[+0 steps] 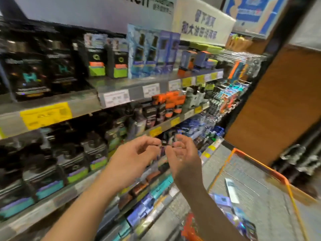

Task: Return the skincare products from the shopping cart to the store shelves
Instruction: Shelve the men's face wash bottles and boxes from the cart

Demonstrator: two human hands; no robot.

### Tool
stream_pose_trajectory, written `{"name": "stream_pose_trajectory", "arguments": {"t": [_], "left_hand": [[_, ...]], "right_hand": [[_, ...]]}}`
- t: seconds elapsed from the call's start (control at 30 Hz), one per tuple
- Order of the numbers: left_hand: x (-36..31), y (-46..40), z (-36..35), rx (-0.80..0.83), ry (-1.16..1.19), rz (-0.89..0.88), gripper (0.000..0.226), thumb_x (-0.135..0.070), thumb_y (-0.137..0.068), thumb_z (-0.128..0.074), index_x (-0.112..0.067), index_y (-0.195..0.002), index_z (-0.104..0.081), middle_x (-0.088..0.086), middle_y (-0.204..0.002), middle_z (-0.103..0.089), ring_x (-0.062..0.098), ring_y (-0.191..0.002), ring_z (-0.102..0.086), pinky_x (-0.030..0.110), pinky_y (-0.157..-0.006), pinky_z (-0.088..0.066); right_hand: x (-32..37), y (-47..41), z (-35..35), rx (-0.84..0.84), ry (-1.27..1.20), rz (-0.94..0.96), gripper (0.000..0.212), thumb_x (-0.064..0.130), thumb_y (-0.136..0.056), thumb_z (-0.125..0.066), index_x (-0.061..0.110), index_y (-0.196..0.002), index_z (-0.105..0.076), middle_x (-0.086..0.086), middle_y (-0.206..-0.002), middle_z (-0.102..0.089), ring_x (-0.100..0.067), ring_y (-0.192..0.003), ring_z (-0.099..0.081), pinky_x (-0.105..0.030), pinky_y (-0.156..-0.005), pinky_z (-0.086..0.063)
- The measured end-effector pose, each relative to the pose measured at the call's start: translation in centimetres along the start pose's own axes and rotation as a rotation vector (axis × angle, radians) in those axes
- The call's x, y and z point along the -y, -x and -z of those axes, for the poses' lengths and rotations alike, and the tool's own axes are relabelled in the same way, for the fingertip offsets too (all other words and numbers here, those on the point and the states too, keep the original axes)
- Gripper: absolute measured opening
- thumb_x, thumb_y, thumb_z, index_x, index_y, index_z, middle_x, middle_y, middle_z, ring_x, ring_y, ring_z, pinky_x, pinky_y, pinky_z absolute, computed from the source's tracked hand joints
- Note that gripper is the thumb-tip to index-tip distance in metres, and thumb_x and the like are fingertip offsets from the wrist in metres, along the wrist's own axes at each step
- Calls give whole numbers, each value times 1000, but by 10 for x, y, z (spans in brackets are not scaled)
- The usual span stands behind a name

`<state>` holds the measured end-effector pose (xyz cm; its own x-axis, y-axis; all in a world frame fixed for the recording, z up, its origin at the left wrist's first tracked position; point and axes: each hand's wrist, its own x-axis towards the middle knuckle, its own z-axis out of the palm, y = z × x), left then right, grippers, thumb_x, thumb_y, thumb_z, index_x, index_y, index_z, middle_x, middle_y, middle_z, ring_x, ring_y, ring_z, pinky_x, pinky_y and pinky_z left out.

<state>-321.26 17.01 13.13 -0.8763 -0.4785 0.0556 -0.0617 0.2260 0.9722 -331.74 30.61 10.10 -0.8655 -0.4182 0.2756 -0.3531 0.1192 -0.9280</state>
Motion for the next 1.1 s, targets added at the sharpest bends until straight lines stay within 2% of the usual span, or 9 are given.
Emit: {"name": "stream_pose_trajectory", "arguments": {"t": [0.1,0.3,0.43,0.5,0.6,0.7,0.93,1.03,1.1], "left_hand": [[5,-10,-44,84,7,44,18,-46,-86,-66,-45,-102,-74,-4,-95,-77,32,-91,-73,55,-89,-58],[19,-28,-130,236,-5,133,38,-62,-68,-66,-45,-101,-74,-6,-98,-78,13,-89,-74,42,-92,-56],[31,-39,-182,329,-77,187,22,-53,-82,-67,-45,-101,-74,-2,-97,-77,30,-91,-70,40,-81,-52],[36,-44,-204,368,-121,210,14,-53,-87,-66,-51,-100,-72,-8,-100,-76,23,-90,-72,42,-90,-56],[46,-48,-235,420,-154,253,12,-39,-97,-66,-47,-101,-74,-14,-103,-76,9,-92,-73,49,-97,-55],[56,-52,-264,454,-176,306,22,-53,-80,-65,-50,-100,-73,-10,-102,-77,13,-95,-73,50,-99,-54],[92,-58,-322,460,-205,413,15,-34,-88,-75,-48,-95,-75,2,-95,-77,24,-88,-70,43,-84,-54],[107,-58,-338,445,-229,467,24,-51,-73,-72,-47,-97,-75,-2,-95,-79,26,-92,-74,46,-88,-56],[116,-56,-347,448,-248,487,13,-40,-86,-73,-47,-97,-75,-2,-95,-79,25,-95,-74,44,-88,-55]], "right_hand": [[-32,6,44,-116,16,-41,36,31,-93,-73,40,-126,-60,9,-105,-68,-4,-94,-67,-13,-77,-49],[-102,30,124,-309,-34,-176,35,23,-94,-75,45,-118,-63,4,-102,-69,-9,-87,-68,-17,-73,-52],[-147,50,168,-373,-43,-319,37,23,-95,-74,55,-113,-63,2,-99,-70,-21,-83,-69,-30,-68,-58],[-164,59,188,-399,-59,-369,35,19,-96,-72,49,-113,-64,-2,-100,-70,-24,-83,-68,-23,-66,-55],[-187,71,217,-397,-78,-457,33,23,-97,-70,50,-114,-59,10,-100,-69,-10,-85,-68,-19,-70,-53],[-211,83,238,-410,-79,-542,33,29,-97,-70,52,-116,-56,23,-94,-67,-4,-87,-69,-17,-75,-52],[-257,98,277,-389,-70,-686,30,29,-98,-69,38,-126,-62,13,-103,-66,5,-85,-65,-9,-69,-48],[-279,96,291,-331,-37,-718,28,30,-98,-69,36,-125,-63,19,-102,-62,10,-89,-61,-15,-78,-49],[-292,93,298,-277,-3,-749,29,34,-97,-70,40,-124,-62,21,-103,-60,2,-91,-62,-23,-79,-50]]}}
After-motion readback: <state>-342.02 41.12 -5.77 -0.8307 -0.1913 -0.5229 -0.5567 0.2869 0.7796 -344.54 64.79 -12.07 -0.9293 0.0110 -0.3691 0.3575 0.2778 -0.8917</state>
